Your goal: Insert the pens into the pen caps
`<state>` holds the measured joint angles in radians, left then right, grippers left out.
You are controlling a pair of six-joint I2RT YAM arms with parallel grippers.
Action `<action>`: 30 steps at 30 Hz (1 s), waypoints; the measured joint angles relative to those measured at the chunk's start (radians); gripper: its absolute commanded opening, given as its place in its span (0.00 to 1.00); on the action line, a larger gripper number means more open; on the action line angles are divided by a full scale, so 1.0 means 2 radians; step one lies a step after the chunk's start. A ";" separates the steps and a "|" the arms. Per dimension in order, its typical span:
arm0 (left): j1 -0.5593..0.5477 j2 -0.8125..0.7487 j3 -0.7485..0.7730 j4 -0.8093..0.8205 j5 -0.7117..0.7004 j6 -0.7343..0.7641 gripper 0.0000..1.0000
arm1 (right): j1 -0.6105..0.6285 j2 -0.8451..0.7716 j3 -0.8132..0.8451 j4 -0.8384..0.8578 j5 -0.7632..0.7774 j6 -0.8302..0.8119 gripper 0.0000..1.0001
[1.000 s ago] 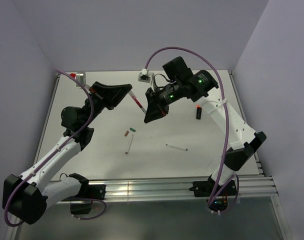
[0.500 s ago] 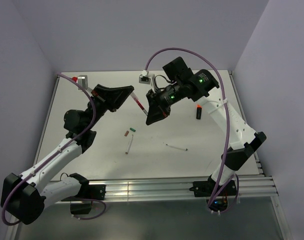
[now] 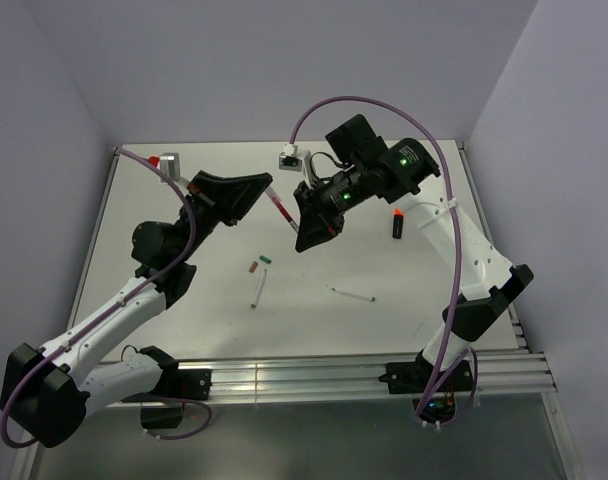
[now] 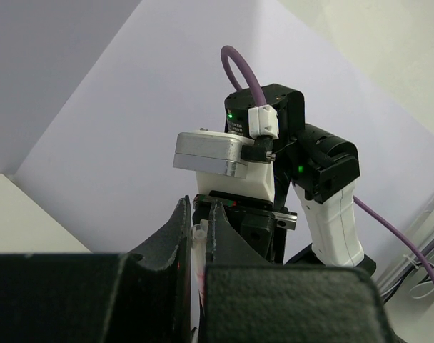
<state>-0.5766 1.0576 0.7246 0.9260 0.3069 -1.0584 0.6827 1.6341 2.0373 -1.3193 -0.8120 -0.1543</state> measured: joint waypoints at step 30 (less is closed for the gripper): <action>0.098 0.032 0.093 -0.062 0.143 -0.003 0.00 | -0.001 -0.014 -0.095 0.193 -0.036 0.027 0.00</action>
<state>-0.3798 1.1217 0.9100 0.8021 0.5922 -1.0641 0.6800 1.6051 1.8481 -0.9329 -0.8848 -0.1001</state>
